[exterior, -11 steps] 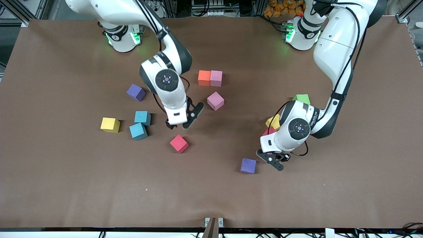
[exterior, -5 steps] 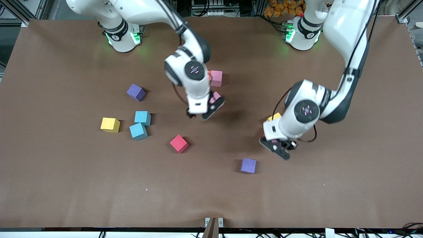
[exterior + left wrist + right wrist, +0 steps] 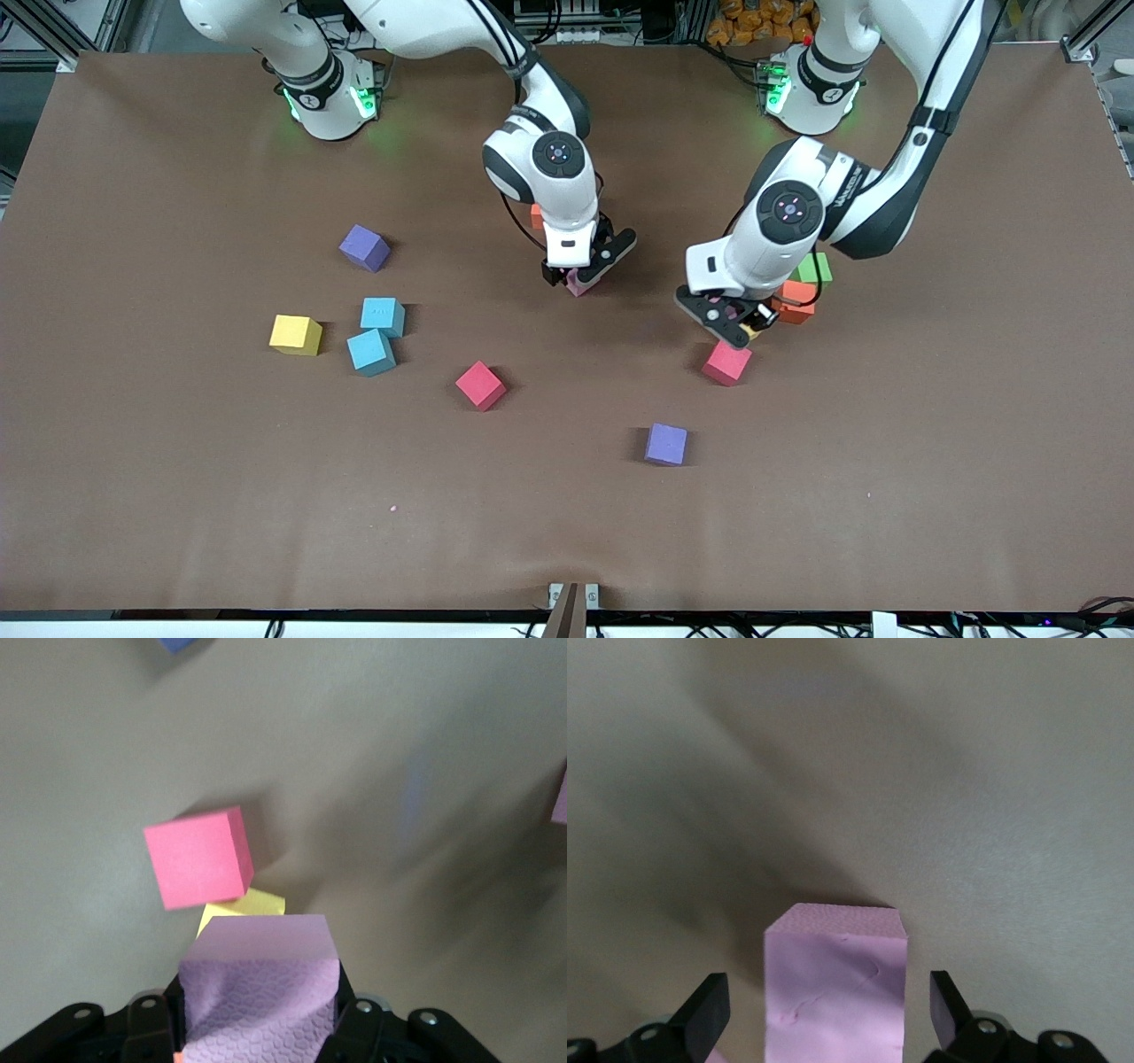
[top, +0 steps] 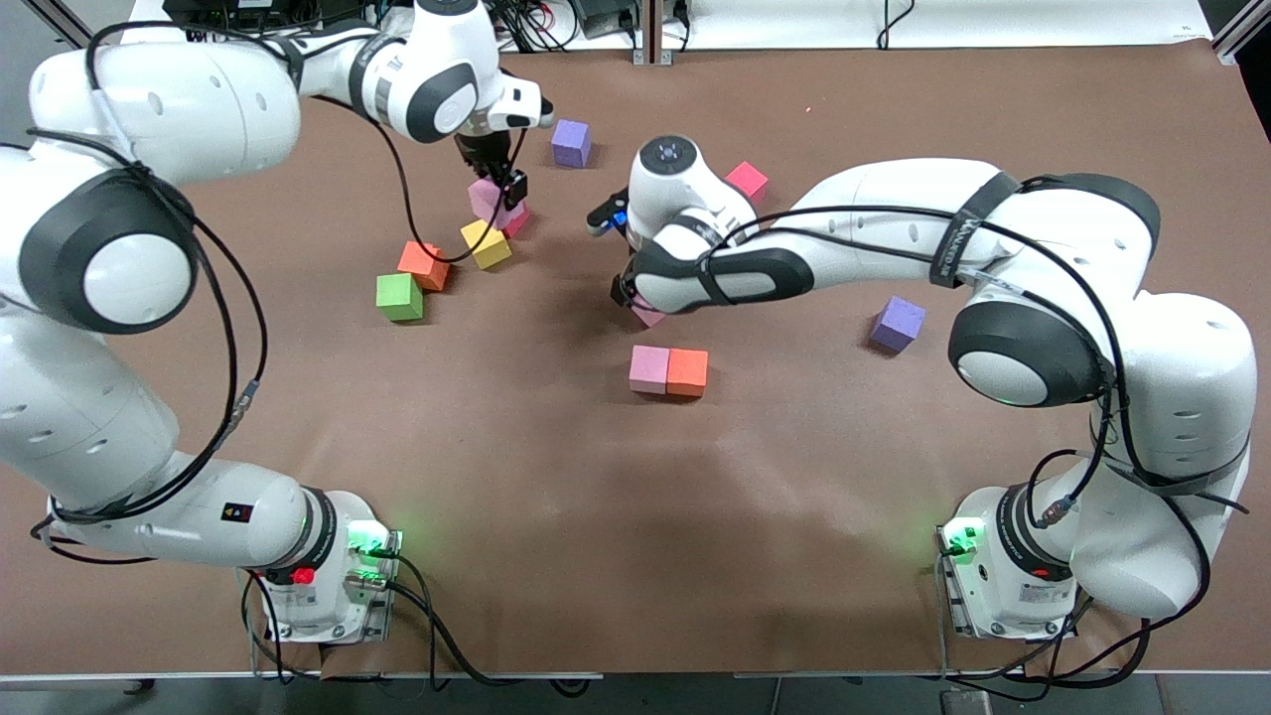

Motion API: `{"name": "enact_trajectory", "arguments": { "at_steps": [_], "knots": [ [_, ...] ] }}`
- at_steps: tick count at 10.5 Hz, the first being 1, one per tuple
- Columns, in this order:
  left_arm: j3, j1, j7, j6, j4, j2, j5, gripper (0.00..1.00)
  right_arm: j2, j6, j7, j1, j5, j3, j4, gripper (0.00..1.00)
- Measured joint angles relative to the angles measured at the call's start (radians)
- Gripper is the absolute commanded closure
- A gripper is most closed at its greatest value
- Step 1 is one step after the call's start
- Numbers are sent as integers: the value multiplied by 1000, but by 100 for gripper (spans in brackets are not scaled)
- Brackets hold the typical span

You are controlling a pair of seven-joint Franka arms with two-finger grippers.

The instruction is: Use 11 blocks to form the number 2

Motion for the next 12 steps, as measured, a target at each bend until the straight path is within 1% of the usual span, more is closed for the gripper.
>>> {"name": "enact_trajectory", "arguments": {
  "at_steps": [3, 4, 5, 6, 9, 10, 12],
  "knots": [
    [-17, 18, 3, 27, -74, -38, 0, 98, 14, 9, 0, 0, 5, -2, -5, 0],
    [-25, 18, 3, 29, -92, -46, 0, 98, 17, 10, 2, 0, 6, -1, -5, 46],
    [-36, 19, 3, 32, -112, -59, 0, 98, 19, 14, 13, 3, 6, -1, -6, 83],
    [-51, 20, 3, 48, -142, -79, 0, 98, 20, 18, 25, 8, 6, -1, -7, 88],
    [-133, 45, 3, 112, -246, -125, 0, 98, 13, 6, 42, 7, 7, -7, -6, 88],
    [-154, 49, 3, 125, -271, -130, 0, 98, 5, -23, 44, -4, 7, -15, 0, 88],
    [-181, 52, 3, 137, -301, -140, 0, 98, -37, -111, 42, -70, 6, -25, 8, 88]
  ]
}}
